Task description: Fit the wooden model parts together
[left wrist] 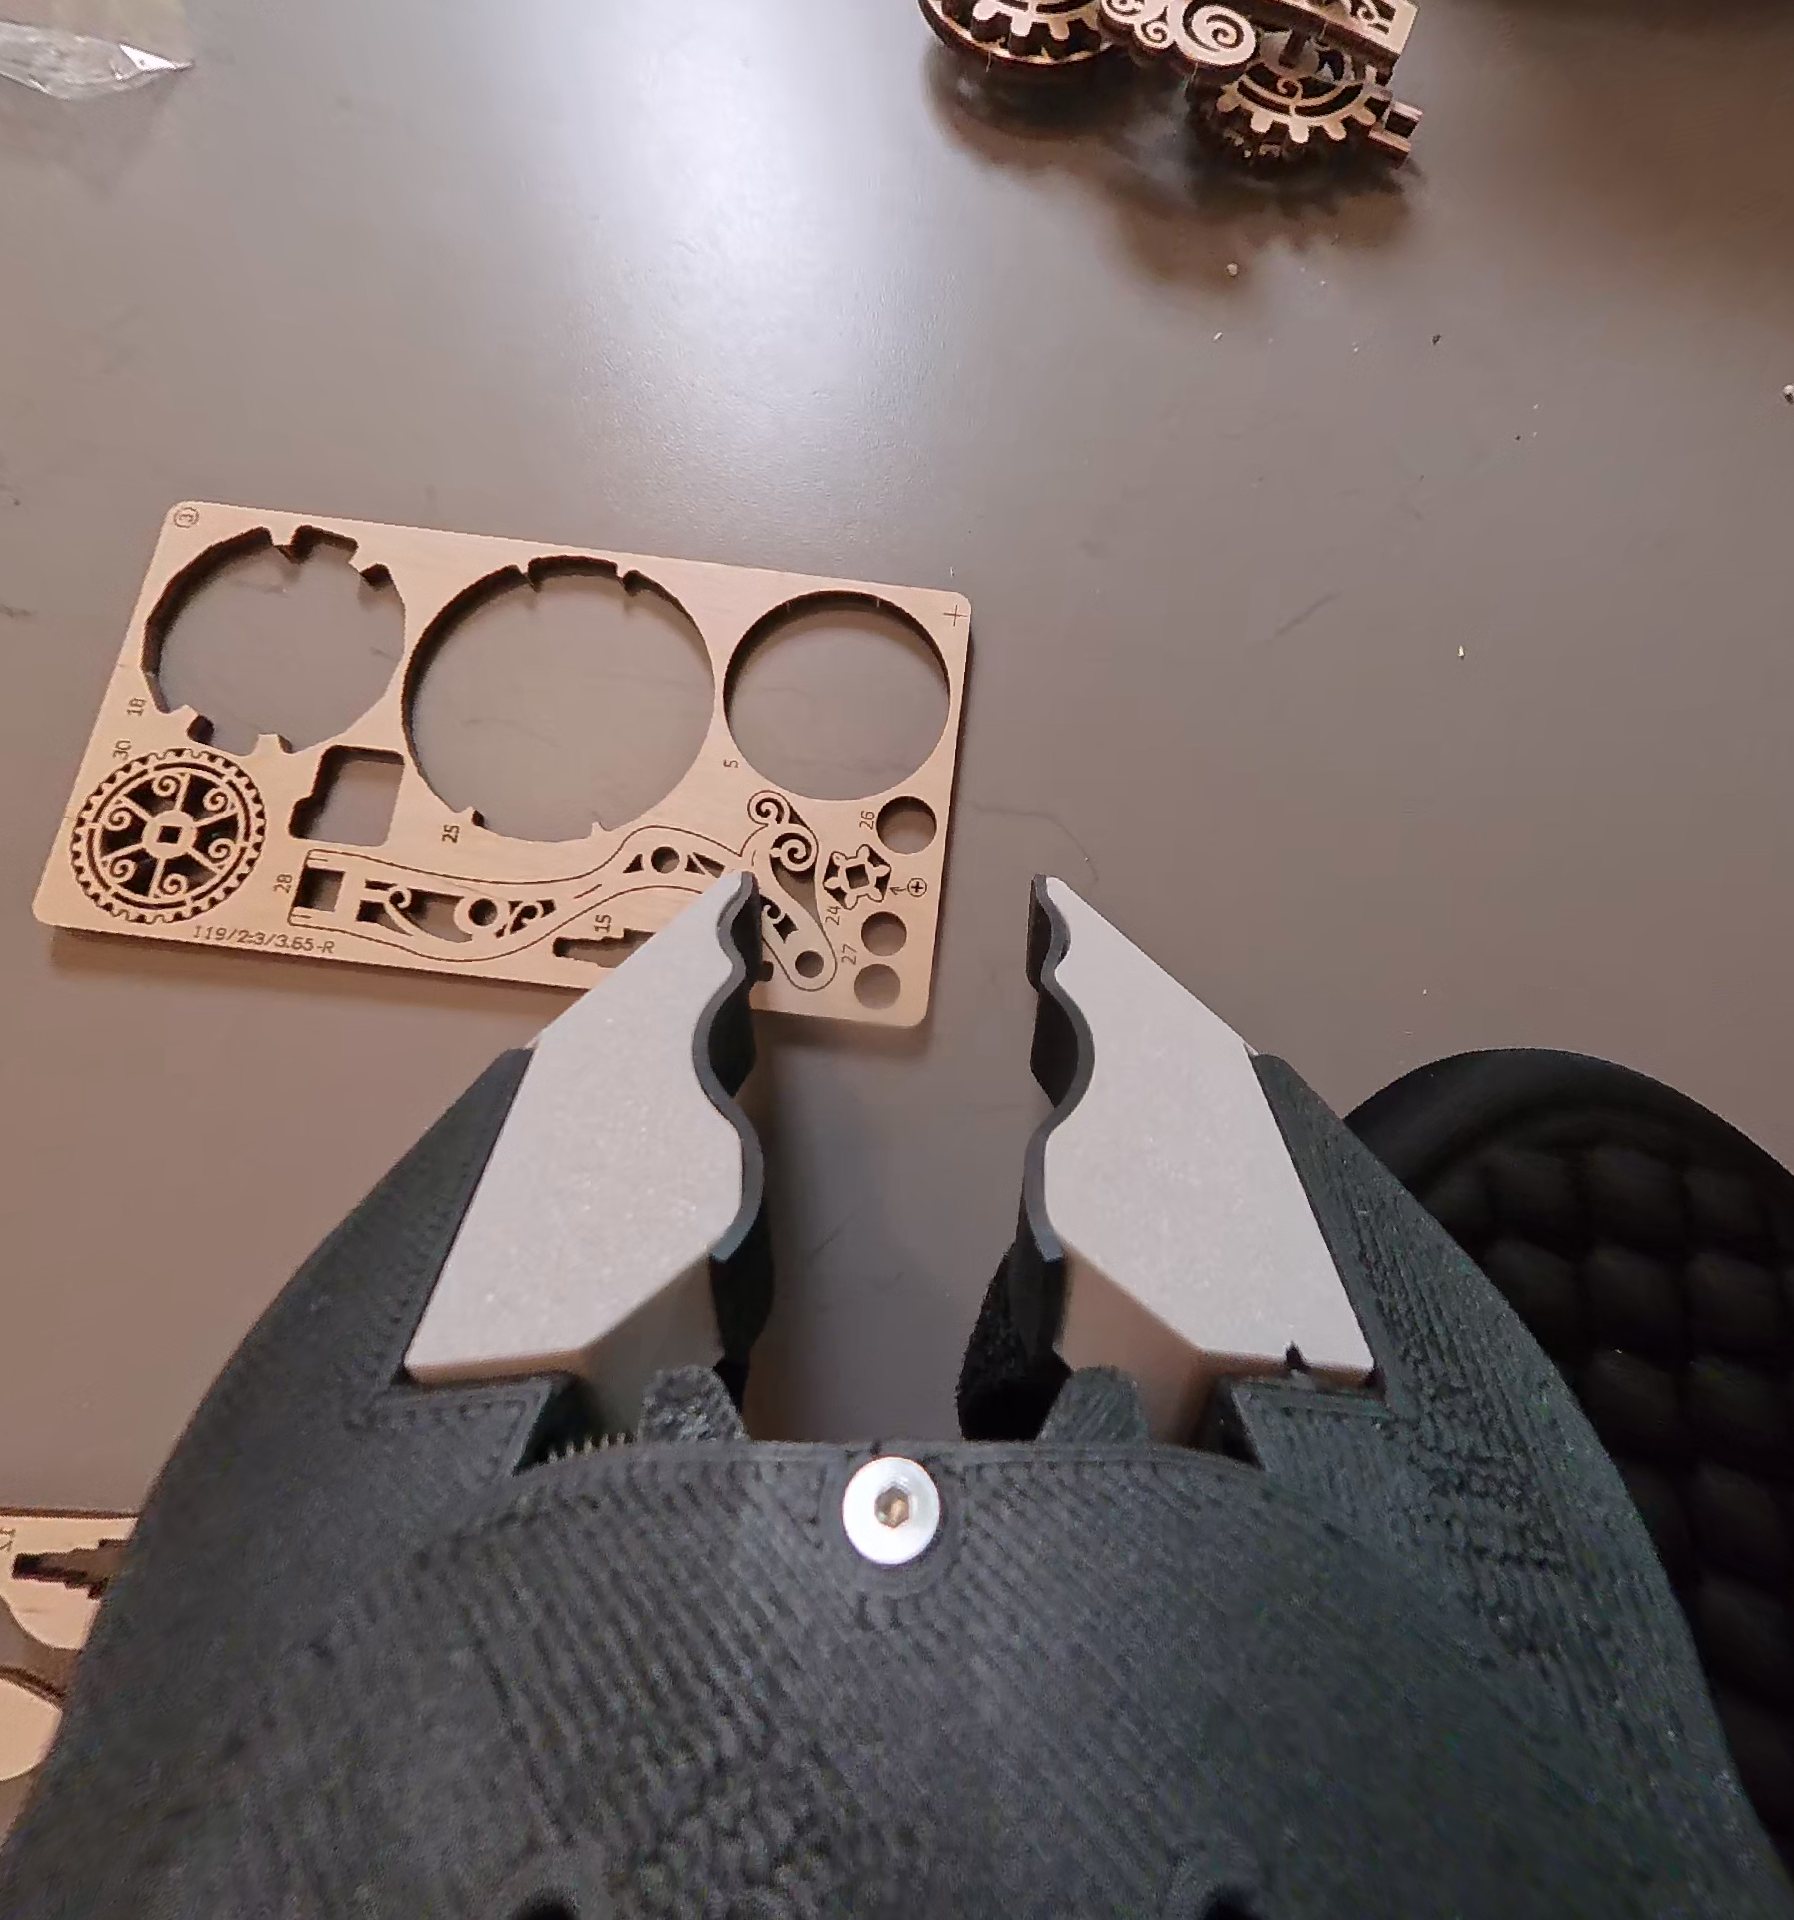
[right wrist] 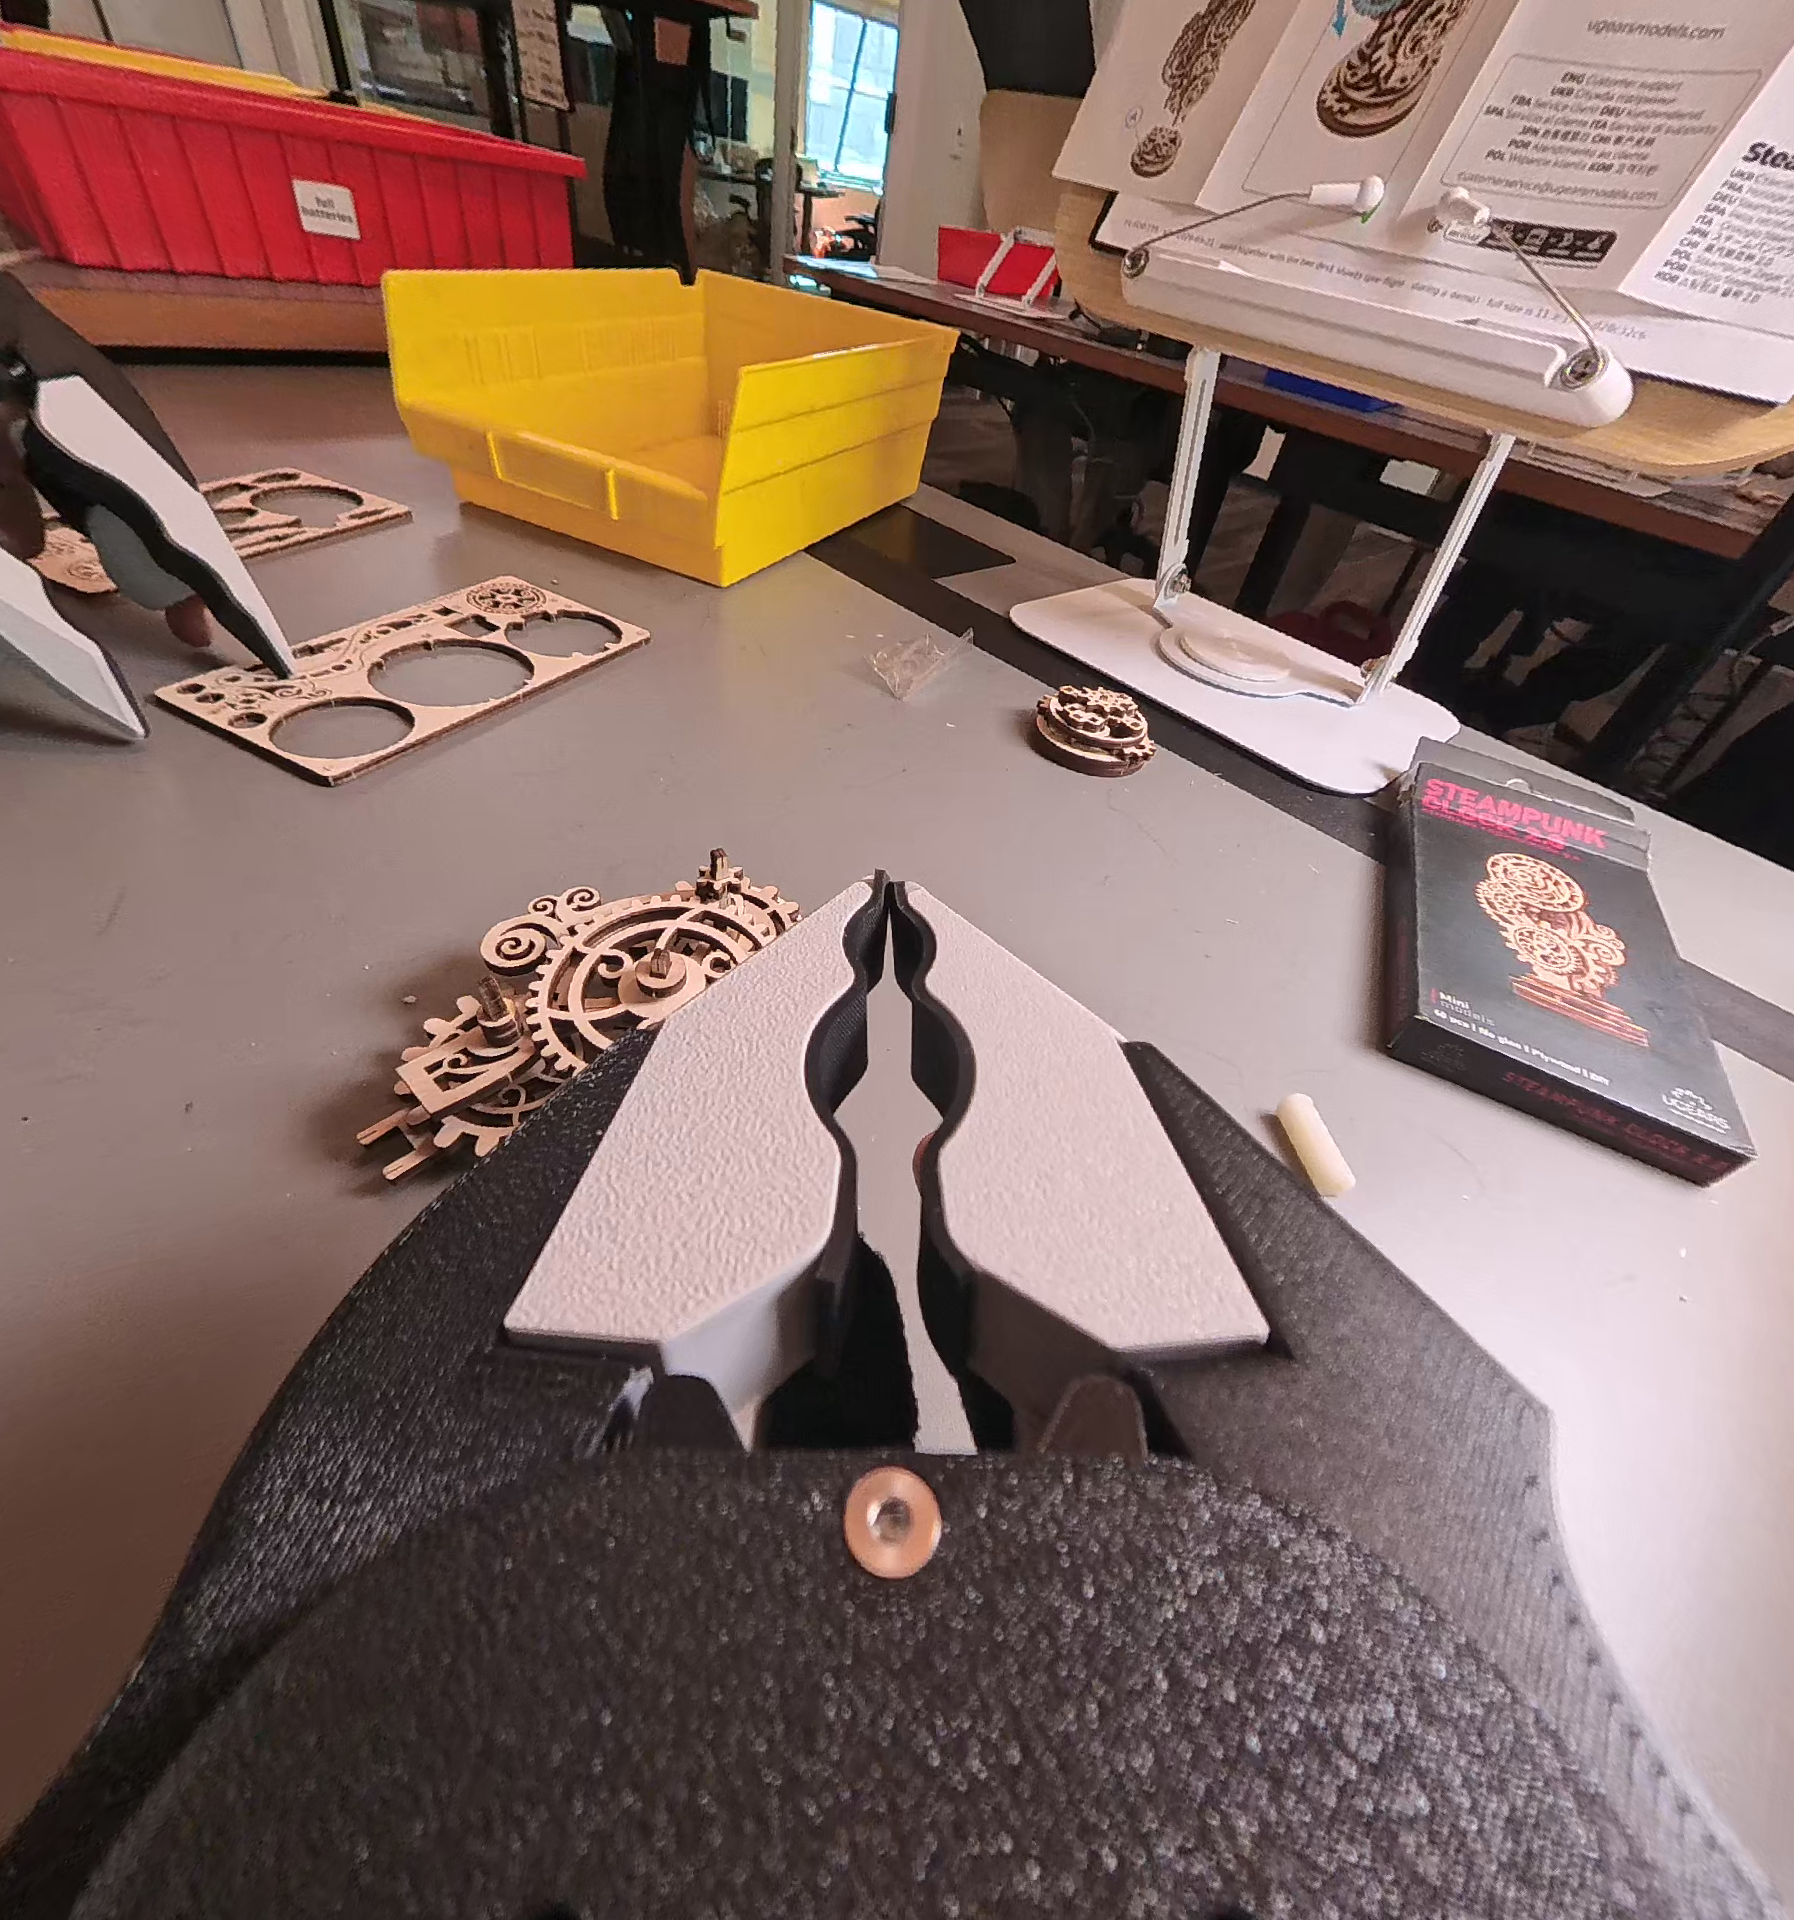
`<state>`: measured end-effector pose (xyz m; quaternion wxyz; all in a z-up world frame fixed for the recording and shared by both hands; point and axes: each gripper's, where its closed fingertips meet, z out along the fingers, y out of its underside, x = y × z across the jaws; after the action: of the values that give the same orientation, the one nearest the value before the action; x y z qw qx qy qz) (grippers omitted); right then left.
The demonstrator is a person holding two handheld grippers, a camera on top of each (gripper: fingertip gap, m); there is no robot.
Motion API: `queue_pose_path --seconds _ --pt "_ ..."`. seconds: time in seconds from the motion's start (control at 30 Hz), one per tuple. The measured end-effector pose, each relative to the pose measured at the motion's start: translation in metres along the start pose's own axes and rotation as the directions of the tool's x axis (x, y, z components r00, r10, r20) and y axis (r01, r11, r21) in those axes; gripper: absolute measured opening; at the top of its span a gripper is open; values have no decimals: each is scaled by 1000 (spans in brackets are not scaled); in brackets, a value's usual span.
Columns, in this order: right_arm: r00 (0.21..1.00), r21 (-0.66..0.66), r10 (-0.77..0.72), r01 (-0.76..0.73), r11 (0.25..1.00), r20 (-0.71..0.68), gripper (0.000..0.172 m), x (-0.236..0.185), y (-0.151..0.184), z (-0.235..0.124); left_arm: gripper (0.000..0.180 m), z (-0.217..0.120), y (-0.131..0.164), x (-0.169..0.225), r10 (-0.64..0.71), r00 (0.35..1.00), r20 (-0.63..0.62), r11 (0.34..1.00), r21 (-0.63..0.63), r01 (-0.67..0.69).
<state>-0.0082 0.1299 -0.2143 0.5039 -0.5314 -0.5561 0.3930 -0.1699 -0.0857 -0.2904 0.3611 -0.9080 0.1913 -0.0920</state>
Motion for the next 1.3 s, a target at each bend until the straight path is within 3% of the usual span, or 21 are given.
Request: queue_pose_path --seconds 0.2,0.3,0.4,0.67,0.77,0.87,1.0,1.03,1.13,1.2,1.3 --pt "1000 -1 2 -2 1000 -1 0 1 0 0 47 2 -24 0 48 998 26 997 51 -49" --pt "1000 1 -5 5 1000 -1 0 1 0 0 43 12 -26 -4 99 994 41 995 -36 -98" --pt "1000 3 -20 20 1000 -3 0 0 0 -1 24 19 -28 1 113 994 -2 990 -88 -113" --pt "999 11 -34 34 999 31 0 -7 -3 -2 2 24 -21 13 203 979 -2 949 -244 -198" --pt "998 16 -46 45 999 48 0 -13 -5 -3 24 24 -18 22 173 983 -54 939 -293 -181" --pt "996 21 -69 68 997 55 0 -17 -8 -4 32 26 -19 21 113 991 -71 944 -303 -129" --pt "993 32 -98 96 995 61 0 -21 -12 -6 0 32 -25 22 86 993 -86 955 -277 -107" --pt "993 35 -104 102 994 63 0 -23 -13 -6 0 33 -26 21 117 990 -81 951 -278 -135" --pt "990 38 -98 95 995 101 0 -31 -15 -7 1 33 -38 12 278 960 37 928 -270 -258" --pt "988 36 -38 33 999 148 0 -40 -18 -7 1 28 -69 20 309 944 111 945 -146 -292" --pt "958 16 153 -161 987 242 12 -58 -31 -6 1 13 -112 28 419 864 280 905 -48 -423"
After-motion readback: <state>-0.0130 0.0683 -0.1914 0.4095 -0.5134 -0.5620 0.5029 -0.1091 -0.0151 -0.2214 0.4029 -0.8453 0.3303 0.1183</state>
